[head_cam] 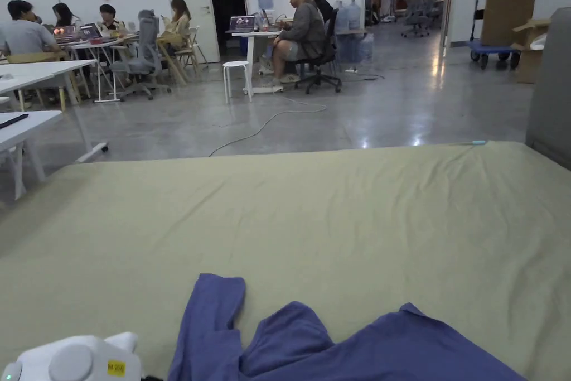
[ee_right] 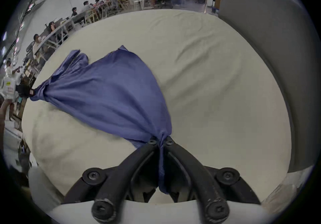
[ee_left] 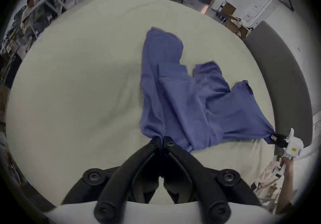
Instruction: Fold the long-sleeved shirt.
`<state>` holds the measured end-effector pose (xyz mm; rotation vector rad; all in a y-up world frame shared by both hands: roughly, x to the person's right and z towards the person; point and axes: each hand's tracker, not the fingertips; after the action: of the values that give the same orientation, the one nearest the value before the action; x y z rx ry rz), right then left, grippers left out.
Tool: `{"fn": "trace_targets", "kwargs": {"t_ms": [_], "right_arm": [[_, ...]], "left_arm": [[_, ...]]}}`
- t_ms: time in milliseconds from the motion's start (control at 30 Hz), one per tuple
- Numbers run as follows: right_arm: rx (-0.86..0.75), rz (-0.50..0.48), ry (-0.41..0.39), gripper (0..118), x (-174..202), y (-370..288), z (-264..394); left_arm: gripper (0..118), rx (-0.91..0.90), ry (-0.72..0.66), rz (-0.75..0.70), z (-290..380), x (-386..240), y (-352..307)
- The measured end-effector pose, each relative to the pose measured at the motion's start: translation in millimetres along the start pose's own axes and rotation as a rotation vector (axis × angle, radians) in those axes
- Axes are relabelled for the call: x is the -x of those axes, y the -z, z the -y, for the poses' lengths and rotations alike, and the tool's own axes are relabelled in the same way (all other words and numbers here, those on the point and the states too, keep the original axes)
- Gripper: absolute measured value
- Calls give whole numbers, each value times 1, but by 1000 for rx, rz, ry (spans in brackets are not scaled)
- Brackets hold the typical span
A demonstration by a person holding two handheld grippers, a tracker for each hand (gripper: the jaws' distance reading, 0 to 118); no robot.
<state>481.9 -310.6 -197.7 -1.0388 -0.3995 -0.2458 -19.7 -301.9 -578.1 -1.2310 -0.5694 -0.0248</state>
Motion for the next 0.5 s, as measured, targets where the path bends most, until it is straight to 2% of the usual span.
{"fn": "trace_targets", "kwargs": {"t_ms": [67, 167, 300, 400, 500], "right_arm": [[-6, -3, -16, 0, 2, -13, 35], [32, -35, 26, 0, 2, -29, 73], [47, -19, 20, 0, 4, -46, 105], [95, -53, 51, 0, 5, -39, 118], [162, -32, 33, 0, 8, -16, 123]], "left_arm": [[0, 21, -27, 36, 33, 12, -6], [0, 30, -41, 50, 74, 23, -16], [0, 56, -37, 49, 115, 28, -24], [0, 72, -67, 63, 131, 35, -17], [0, 79, -109, 57, 137, 39, -4]]}}
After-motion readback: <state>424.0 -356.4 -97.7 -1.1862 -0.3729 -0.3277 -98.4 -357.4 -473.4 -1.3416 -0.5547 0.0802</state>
